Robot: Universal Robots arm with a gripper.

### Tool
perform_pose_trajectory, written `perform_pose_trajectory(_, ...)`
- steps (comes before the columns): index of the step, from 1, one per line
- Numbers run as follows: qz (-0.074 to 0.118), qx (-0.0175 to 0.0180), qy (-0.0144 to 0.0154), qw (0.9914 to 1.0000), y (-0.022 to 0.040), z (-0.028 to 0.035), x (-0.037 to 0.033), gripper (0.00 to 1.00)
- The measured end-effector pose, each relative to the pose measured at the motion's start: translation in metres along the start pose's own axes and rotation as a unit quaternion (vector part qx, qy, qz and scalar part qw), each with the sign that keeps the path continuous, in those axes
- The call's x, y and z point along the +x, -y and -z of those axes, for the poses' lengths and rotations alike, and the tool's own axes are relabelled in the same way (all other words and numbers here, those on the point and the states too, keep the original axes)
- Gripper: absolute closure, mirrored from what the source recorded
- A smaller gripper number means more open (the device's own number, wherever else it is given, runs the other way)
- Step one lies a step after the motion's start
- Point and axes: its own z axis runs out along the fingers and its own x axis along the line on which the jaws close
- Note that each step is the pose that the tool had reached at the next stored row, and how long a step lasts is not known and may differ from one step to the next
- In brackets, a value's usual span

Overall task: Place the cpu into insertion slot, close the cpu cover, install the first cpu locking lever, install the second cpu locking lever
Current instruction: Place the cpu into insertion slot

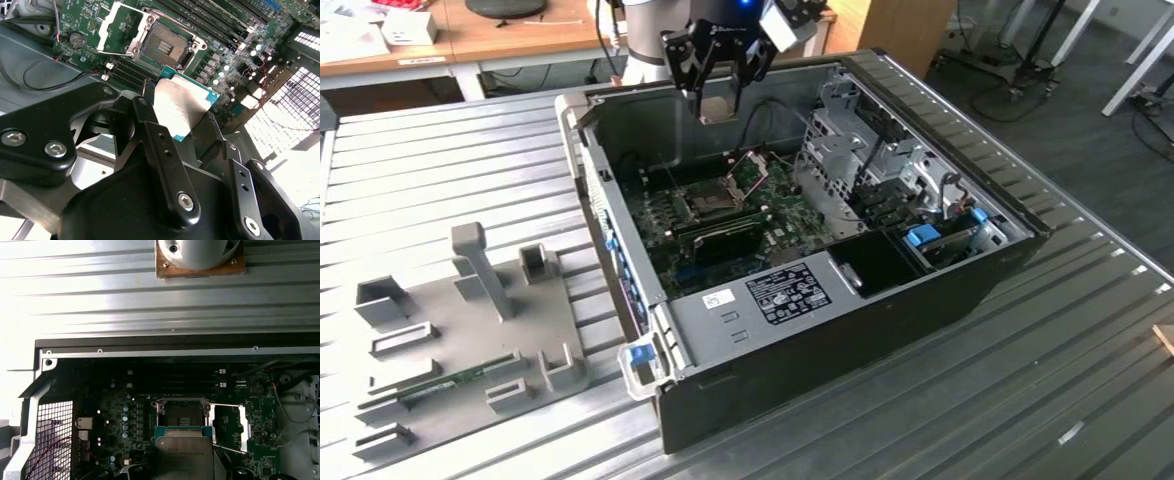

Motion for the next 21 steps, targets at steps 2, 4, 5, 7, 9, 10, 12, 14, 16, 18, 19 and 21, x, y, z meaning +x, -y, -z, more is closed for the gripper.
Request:
perform_pose_trajectory(2, 0.0, 0.0, 0.0, 1.0, 0.0001, -0.0009, 0.0, 0.46)
perform_pose_trajectory(4, 0.0, 0.0, 0.0, 1.0, 0.0001, -0.0011, 0.0, 0.46)
perform_pose_trajectory(5, 0.0, 0.0, 0.0, 1.0, 0.0001, -0.0012, 0.0, 0.46)
perform_pose_trajectory(7, 0.0, -0.0001, 0.0001, 1.0, 0.0001, -0.0015, 0.0, 0.46)
perform_pose_trajectory(9, 0.0, -0.0001, 0.0, 1.0, 0.0002, -0.002, 0.0, 0.46)
perform_pose_trajectory(10, 0.0, 0.0, 0.0, 1.0, 0.0002, -0.0023, 0.0, 0.46)
perform_pose_trajectory(12, 0.0, 0.0, 0.0, 1.0, 0.0002, -0.0028, 0.0, 0.46)
perform_pose_trajectory(14, 0.0, 0.0, 0.0, 1.0, 0.0003, -0.0036, -0.0001, 0.46)
perform_pose_trajectory(16, 0.0, 0.0, 0.0, 1.0, 0.0004, -0.0039, -0.0001, 0.46)
perform_pose_trajectory(18, 0.0, 0.0, 0.0, 1.0, 0.0004, -0.0044, -0.0001, 0.46)
perform_pose_trajectory(19, 0.0, 0.0, 0.0, 1.0, 0.0004, -0.0046, -0.0001, 0.46)
perform_pose_trajectory(21, 0.0, 0.0, 0.0, 1.0, 0.0004, -0.0051, -0.0001, 0.46)
